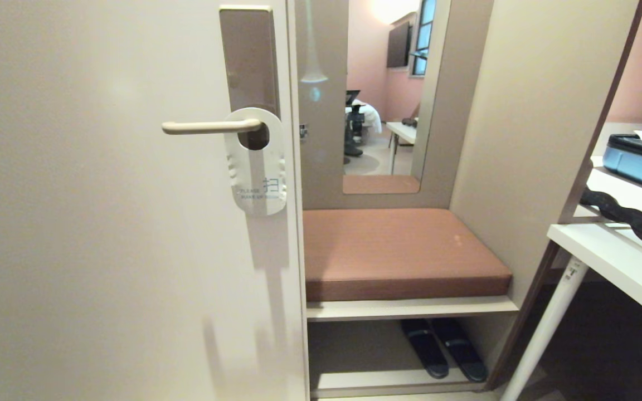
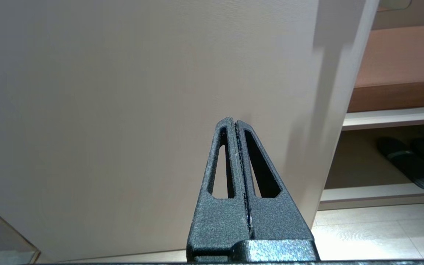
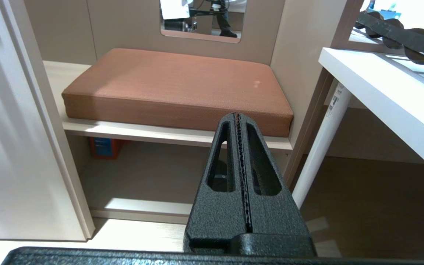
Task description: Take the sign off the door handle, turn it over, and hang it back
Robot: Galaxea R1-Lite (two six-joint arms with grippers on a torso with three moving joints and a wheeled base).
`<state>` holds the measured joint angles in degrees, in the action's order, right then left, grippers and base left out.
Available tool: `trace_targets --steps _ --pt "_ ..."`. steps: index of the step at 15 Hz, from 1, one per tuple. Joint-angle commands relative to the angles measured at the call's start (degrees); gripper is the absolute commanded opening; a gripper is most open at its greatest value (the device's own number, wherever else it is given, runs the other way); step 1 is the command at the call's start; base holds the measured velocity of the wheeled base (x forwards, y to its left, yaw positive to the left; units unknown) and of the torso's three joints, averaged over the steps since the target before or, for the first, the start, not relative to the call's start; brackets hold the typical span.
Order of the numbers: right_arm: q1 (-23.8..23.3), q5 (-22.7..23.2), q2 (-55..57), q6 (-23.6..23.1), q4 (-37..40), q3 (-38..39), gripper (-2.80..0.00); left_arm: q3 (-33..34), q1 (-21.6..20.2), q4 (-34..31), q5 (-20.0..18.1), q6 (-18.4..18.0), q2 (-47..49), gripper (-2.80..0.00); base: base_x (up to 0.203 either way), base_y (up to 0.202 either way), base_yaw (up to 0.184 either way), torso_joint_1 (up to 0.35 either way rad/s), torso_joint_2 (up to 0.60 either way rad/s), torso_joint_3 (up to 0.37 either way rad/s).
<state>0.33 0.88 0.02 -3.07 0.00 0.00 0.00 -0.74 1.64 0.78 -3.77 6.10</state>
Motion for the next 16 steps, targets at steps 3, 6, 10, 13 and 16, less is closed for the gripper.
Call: trace_targets --steps 3,6,10,13,16 --pt "0.02 0.0 -0.02 -0.1 0.0 0.0 -2.8 0.0 0.3 -1.64 0.05 1.83 -6.01 -2.8 0.0 0.0 0.0 0.0 0.0 0.0" --pt "0.02 0.0 -0.02 -0.09 0.0 0.0 -2.8 0.0 0.3 -1.64 -0.17 1.74 -6.01 -2.8 0.0 0.0 0.0 0.0 0.0 0.0" --pt "0.02 0.0 -0.02 -0.1 0.0 0.0 -2.8 0.0 0.3 -1.73 0.27 2.62 -6.01 -2.8 0.0 0.0 0.0 0.0 0.0 0.0" --pt "0.02 0.0 -0.02 -0.1 0.0 0.0 -2.8 0.0 0.3 -1.73 0.36 2.98 -6.01 -2.8 0.0 0.0 0.0 0.0 0.0 0.0" --pt "0.02 0.0 -0.02 -0.1 0.0 0.0 -2.8 0.0 0.3 -1.73 0.36 2.98 -6.01 -2.8 0.0 0.0 0.0 0.0 0.0 0.0"
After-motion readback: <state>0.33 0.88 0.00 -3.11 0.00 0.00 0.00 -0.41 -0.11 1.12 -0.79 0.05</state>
